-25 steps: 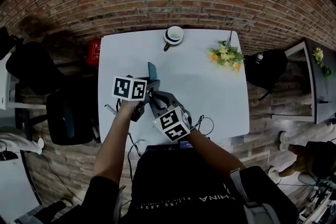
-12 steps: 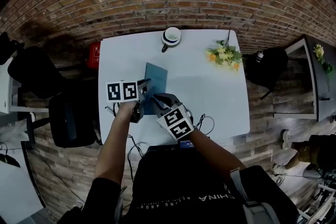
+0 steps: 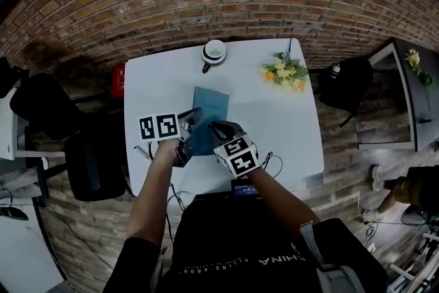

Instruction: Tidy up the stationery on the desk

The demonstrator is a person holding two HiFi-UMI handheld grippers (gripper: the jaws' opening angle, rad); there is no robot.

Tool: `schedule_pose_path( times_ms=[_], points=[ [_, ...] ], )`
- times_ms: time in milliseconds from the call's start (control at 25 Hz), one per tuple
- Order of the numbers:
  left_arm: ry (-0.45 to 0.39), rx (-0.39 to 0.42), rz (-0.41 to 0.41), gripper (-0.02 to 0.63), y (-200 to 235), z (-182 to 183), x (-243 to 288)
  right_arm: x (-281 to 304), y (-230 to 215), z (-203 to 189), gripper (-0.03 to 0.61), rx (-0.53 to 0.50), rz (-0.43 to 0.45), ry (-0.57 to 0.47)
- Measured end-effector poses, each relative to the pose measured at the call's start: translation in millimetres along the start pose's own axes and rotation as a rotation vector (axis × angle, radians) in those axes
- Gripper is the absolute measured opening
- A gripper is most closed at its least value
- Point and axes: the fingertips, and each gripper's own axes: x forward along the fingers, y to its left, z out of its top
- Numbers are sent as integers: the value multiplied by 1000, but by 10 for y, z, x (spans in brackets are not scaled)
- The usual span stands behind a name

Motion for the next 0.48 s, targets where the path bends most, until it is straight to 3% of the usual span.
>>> schedule_pose_path(
  times_ms=[160,320,480],
  points=[
    [-24,-75,-112,54,-239,7,148,-156,-232,4,43,39,-47,-15],
    [-87,-201,-233,54,-370,10,291,-317,-477,9,43,86,-97,-35],
    [-127,-301,-244,54,-133,-85,349,-390,-651,-59,40,103,-132,-25]
  ],
)
